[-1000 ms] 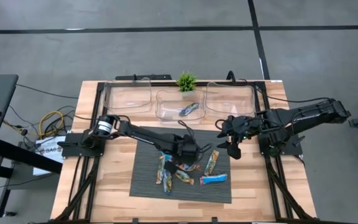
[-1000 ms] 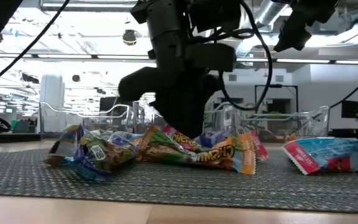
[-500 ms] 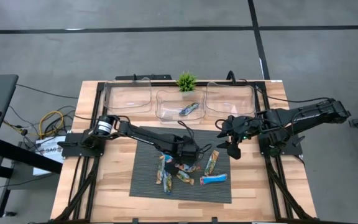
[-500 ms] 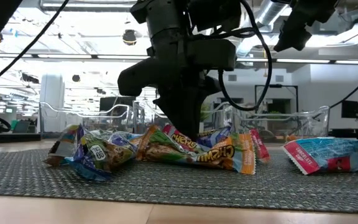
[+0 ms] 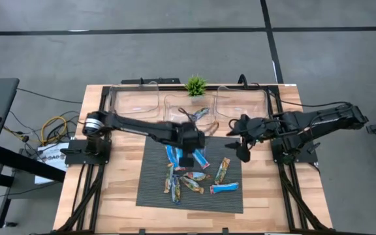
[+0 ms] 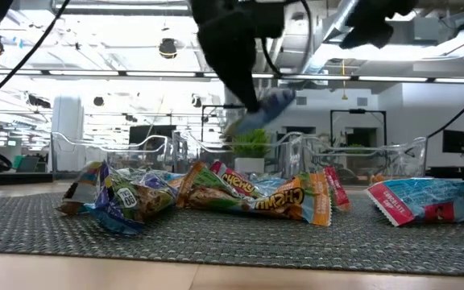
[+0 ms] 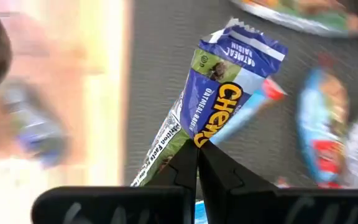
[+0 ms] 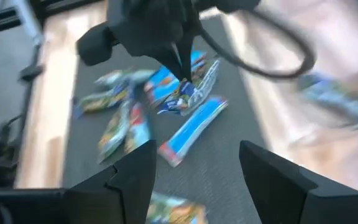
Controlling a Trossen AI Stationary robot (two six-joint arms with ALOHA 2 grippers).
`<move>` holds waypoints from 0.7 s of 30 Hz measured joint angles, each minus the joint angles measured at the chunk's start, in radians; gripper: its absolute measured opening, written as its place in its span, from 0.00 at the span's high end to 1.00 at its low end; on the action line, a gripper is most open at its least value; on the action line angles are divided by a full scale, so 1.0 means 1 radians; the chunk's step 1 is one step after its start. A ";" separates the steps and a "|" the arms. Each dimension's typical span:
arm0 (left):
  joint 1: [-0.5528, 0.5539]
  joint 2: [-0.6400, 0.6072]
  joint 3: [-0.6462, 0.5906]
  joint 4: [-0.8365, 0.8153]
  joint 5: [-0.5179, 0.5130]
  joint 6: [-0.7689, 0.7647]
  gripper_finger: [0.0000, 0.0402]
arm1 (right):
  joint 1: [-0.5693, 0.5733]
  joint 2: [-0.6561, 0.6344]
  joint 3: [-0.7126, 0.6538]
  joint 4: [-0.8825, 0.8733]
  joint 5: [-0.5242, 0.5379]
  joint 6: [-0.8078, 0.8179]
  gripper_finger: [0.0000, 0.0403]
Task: Pick and place Granola Bars by type
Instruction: Put the blue granola bar into the middle transparent bin
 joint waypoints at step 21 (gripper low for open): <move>0.405 -0.081 0.000 0.055 0.048 -0.128 0.95 | -0.050 0.000 0.052 -0.004 0.376 -0.037 0.45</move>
